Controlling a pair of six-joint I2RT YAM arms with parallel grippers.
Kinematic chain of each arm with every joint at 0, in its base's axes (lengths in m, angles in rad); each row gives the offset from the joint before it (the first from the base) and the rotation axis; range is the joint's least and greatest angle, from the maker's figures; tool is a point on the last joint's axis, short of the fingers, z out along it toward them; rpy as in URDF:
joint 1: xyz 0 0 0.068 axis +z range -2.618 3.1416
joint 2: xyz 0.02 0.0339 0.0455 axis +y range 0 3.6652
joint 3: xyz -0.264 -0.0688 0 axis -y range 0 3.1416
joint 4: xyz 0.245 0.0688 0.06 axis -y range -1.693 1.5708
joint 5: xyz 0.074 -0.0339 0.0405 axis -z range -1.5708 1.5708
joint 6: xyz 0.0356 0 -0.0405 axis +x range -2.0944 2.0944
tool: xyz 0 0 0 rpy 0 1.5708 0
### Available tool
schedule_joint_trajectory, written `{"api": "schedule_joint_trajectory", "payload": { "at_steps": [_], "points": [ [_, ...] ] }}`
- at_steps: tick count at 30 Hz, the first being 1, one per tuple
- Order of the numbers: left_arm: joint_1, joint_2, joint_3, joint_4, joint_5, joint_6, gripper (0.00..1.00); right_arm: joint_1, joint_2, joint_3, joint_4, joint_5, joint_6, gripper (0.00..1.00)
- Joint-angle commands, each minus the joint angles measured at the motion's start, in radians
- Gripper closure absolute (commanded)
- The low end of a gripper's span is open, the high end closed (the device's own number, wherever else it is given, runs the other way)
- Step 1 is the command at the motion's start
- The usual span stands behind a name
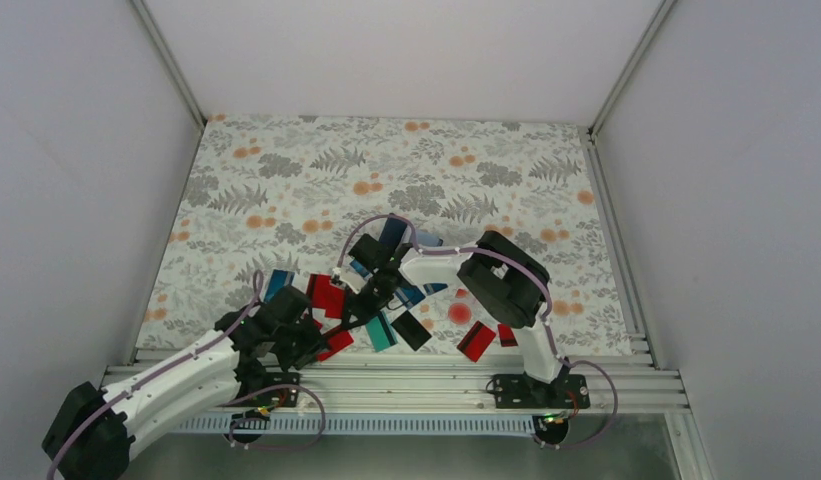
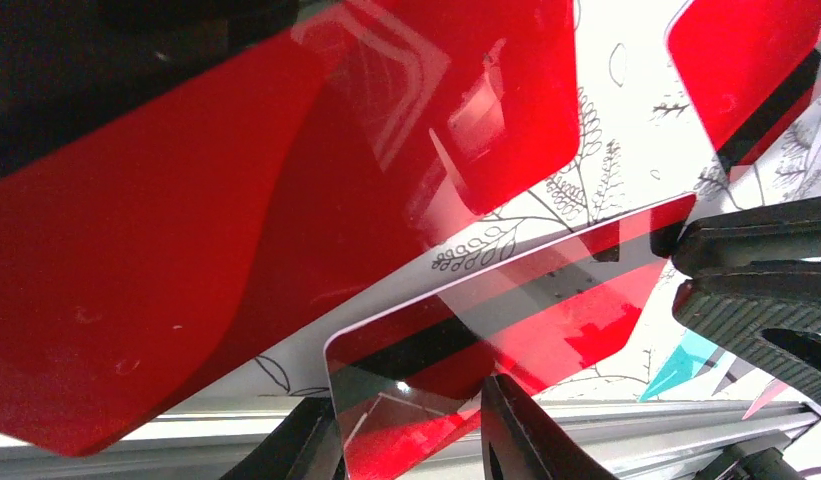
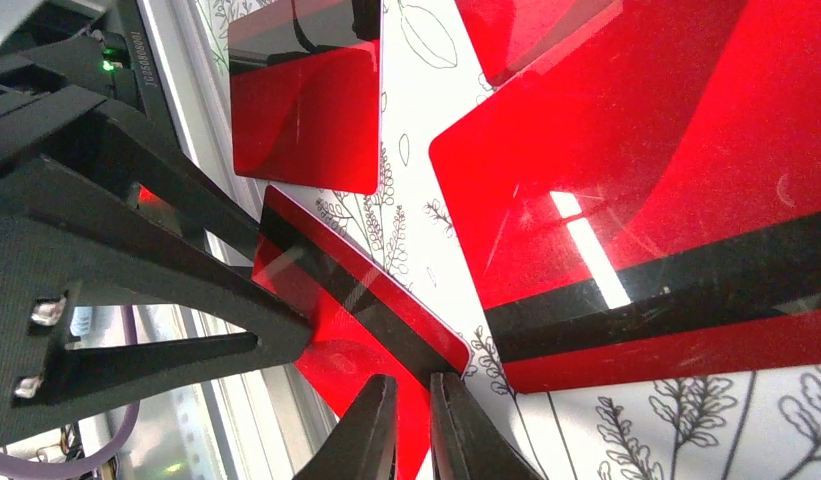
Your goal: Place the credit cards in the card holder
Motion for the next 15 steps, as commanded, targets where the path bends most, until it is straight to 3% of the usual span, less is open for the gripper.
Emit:
{"api": "schedule_joint_trajectory", "payload": {
  "at_steps": [1,5,15],
  "points": [
    [-0.002,-0.053,0.042,0.078,-0.061,-0.026,0.69,0.023,0.059,-0.009,-0.047,0.084,-0.005,0.89],
    [-0.003,-0.070,0.043,0.074,-0.066,-0.033,0.73,0.023,0.061,-0.008,-0.050,0.091,-0.002,0.89],
    [-0.010,-0.070,0.107,0.030,-0.115,-0.036,0.94,0.020,0.044,-0.007,-0.051,0.112,0.000,0.89]
  ]
}}
